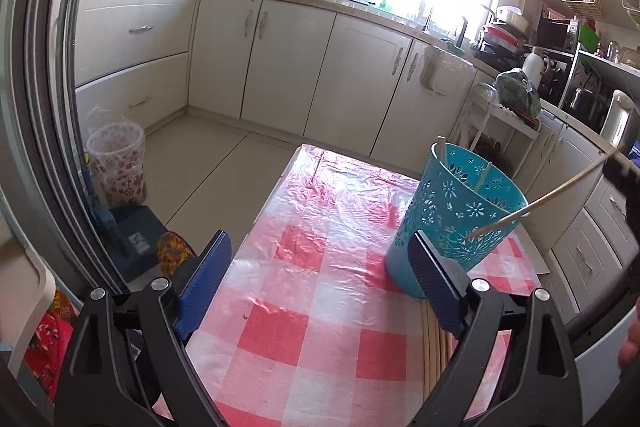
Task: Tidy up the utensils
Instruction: 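Drop the right tool's stick into the teal cup by opening the right tool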
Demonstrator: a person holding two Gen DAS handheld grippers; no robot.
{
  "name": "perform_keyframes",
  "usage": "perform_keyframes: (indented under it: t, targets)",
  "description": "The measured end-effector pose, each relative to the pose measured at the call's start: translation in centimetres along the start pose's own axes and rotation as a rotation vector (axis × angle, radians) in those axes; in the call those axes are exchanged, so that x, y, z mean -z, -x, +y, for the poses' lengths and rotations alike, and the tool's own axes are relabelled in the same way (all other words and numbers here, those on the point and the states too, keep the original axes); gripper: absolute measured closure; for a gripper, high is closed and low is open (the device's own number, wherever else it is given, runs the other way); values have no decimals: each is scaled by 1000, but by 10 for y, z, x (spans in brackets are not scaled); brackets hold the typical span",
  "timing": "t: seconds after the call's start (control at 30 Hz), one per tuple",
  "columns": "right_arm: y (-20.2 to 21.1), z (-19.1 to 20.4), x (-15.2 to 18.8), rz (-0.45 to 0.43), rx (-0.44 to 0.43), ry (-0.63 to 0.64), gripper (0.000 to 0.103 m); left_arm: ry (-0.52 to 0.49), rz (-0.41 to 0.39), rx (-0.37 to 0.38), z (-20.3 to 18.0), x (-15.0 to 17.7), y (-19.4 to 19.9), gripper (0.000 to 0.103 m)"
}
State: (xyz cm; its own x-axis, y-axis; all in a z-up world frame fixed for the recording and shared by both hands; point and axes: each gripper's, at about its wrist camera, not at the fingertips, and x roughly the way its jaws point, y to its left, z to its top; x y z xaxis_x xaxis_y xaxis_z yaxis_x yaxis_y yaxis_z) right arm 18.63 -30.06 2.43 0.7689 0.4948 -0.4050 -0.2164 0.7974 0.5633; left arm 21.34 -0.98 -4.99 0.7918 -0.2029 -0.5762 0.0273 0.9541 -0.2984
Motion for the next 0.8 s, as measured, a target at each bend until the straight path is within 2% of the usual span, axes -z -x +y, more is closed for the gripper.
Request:
perform_keyframes:
  t: [0.13,0.23,0.3,0.37,0.4,0.43,0.47,0.53,0.6,0.67,0.8]
  targets:
    - [-7,16,-38,-55,-14,58,99,30,19,-9,13,5,-1,17]
    - [-14,22,-48,-60,29,109,99,37,38,-17,18,12,-6,17]
    - [-21,18,-38,-5,92,126,99,41,67,-16,19,19,-12,17]
    - [-32,2,-17,93,146,93,96,41,90,-17,19,28,-18,17]
    - [-38,-9,-2,142,167,56,88,40,104,-18,17,32,-22,17]
    - [-45,-20,19,199,193,20,53,40,119,-15,18,37,-25,17]
    - [-52,-28,39,256,236,3,38,42,134,-14,17,41,-29,17]
    - [-65,-44,80,348,301,-34,38,44,162,-13,16,49,-37,17]
    - [-75,-65,106,400,352,-111,43,40,180,-10,15,55,-42,17]
    - [-83,-86,118,410,414,-182,49,29,191,-7,14,59,-44,17]
    - [-102,-98,117,376,521,-188,49,37,205,-5,16,64,-49,17]
